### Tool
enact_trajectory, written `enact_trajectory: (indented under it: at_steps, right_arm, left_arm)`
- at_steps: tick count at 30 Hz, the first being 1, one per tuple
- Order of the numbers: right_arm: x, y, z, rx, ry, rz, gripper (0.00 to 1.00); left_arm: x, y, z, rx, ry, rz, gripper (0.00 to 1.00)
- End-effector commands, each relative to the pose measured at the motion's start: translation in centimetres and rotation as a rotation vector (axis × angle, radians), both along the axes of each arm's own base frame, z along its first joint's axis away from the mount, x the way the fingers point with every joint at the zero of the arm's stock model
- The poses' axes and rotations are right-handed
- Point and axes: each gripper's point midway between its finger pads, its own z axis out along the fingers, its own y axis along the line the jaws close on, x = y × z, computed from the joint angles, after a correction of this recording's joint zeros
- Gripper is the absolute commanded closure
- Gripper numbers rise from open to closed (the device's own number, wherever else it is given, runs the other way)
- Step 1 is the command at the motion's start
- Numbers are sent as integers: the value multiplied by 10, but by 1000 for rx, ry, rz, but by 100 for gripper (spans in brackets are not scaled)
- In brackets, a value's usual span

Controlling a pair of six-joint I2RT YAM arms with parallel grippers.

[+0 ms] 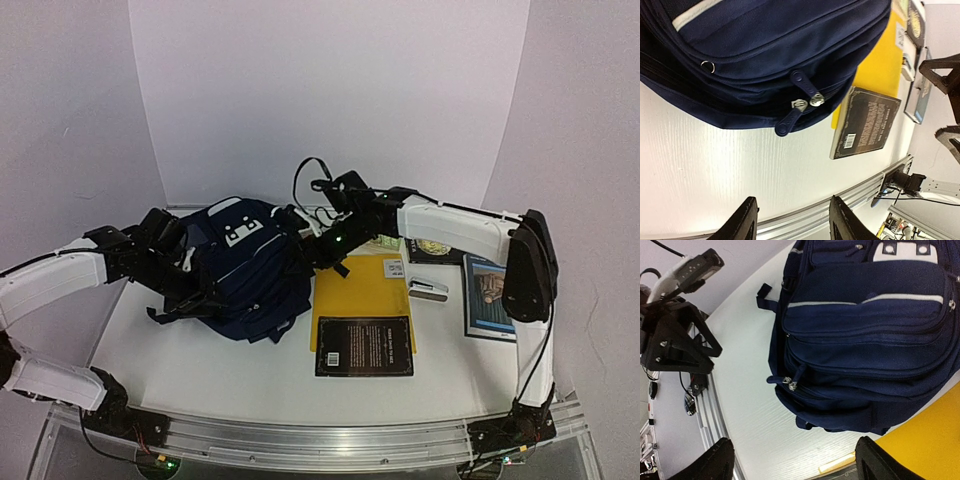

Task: Pack the student bag
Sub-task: Adjust the student bag at the center of the board.

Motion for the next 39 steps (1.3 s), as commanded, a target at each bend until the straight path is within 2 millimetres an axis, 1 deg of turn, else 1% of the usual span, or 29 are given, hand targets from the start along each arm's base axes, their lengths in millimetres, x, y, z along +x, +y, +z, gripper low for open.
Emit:
enact_trajectory:
  at_steps: [1,3,6,10,14,17,20,24,28,32,36,39]
  right_arm:
    - [-6,7,-24,-22,52,-2,16]
    - [-2,13,-30,-28,54,-10,18]
    - [3,18,-40,-36,74,-27,18]
    - [2,21,-55,-42,128,-49,15]
    - [1,26,-62,-35,154,-60,14]
    - [3,29,-67,-34,165,-69,14]
    - [7,32,-71,-32,172,-80,13]
    - [8,35,-72,-27,178,-87,13]
    - [6,37,-76,-33,184,-89,13]
    - [1,35,-85,-54,199,-96,13]
    - [-4,30,-90,-72,199,-101,12]
    - [-5,27,-94,-86,198,-104,12]
  left_arm:
    - [19,-12,-7,1,-24,-1,52]
    - [29,-20,-9,2,-31,-17,54]
    - [41,-32,-17,1,-22,-51,55]
    - [52,-40,-31,25,-5,-87,55]
    - [62,-49,-34,30,-16,-126,57]
    - [66,-58,-36,7,-14,-152,59]
    - [64,-65,-40,-1,-1,-179,60]
    - [51,-68,-42,-18,22,-201,61]
    - [39,-62,-44,-12,40,-193,61]
    - [29,-53,-51,16,59,-180,62]
    - [30,-49,-57,53,61,-174,60]
    - [38,-49,-59,80,53,-169,63]
